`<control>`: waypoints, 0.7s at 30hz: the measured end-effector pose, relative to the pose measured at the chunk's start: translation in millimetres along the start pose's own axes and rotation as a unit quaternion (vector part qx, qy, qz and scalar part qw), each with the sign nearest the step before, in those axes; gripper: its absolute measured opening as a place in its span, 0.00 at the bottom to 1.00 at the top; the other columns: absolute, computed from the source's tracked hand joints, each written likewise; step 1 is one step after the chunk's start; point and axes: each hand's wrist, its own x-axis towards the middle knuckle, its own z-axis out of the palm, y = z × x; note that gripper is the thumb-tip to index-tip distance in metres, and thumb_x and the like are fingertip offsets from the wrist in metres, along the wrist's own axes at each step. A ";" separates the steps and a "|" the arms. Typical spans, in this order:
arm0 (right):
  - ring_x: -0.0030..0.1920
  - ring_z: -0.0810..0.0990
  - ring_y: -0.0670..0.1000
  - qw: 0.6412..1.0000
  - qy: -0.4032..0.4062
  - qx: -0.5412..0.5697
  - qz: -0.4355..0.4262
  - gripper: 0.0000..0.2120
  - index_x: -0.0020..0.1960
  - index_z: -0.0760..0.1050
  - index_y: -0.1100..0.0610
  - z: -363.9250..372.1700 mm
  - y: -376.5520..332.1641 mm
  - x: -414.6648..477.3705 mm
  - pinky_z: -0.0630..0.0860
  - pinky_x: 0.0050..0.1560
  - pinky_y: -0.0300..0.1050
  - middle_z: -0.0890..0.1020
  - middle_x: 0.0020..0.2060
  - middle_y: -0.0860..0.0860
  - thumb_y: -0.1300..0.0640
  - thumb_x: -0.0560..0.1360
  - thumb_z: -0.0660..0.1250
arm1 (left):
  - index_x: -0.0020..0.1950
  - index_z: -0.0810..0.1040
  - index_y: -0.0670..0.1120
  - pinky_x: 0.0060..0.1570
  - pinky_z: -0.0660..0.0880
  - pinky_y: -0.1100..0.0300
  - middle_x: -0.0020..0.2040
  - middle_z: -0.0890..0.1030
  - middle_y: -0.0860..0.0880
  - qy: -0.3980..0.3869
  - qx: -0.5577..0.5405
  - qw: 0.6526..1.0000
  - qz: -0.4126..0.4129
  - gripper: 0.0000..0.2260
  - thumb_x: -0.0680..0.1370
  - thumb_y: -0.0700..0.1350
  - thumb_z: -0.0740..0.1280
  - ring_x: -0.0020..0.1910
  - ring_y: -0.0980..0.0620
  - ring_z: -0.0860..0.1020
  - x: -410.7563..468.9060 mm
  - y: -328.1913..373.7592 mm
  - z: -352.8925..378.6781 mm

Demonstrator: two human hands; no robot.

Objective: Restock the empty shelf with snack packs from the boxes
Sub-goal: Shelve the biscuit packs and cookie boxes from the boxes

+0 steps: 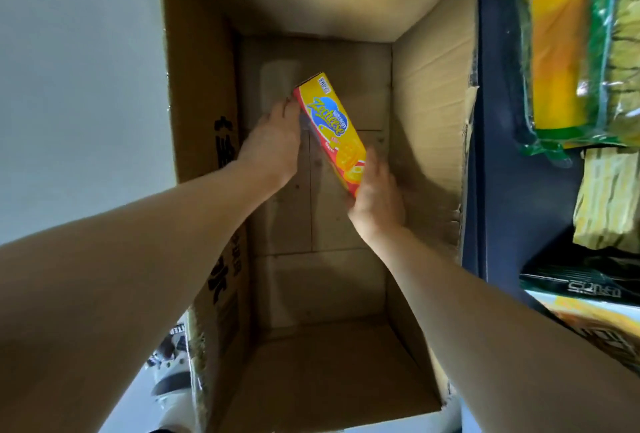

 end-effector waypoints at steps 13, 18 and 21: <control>0.56 0.74 0.50 0.965 0.006 0.260 0.008 0.34 0.70 0.69 0.52 -33.6 25.3 -103.8 0.69 0.51 0.39 0.71 0.58 0.51 0.61 0.67 0.77 | 0.63 0.72 0.44 0.55 0.81 0.50 0.60 0.81 0.42 -0.067 -0.488 0.838 -0.236 0.13 0.81 0.48 0.67 0.55 0.45 0.82 -39.3 9.0 -41.5; 0.49 0.78 0.46 0.945 -0.040 0.321 0.057 0.32 0.64 0.68 0.51 -104.0 26.7 -168.4 0.71 0.39 0.27 0.77 0.53 0.47 0.56 0.66 0.80 | 0.67 0.73 0.42 0.48 0.82 0.59 0.57 0.82 0.40 -0.134 -0.543 0.806 -0.191 0.18 0.79 0.47 0.69 0.56 0.45 0.82 -103.7 24.8 -108.3; 0.50 0.80 0.42 0.896 -0.118 0.419 0.088 0.29 0.62 0.68 0.44 -153.3 20.9 -208.0 0.76 0.47 0.32 0.79 0.53 0.42 0.44 0.68 0.78 | 0.67 0.71 0.41 0.51 0.82 0.56 0.57 0.82 0.40 -0.144 -0.541 0.807 -0.186 0.19 0.79 0.47 0.68 0.56 0.44 0.83 -141.8 36.3 -156.9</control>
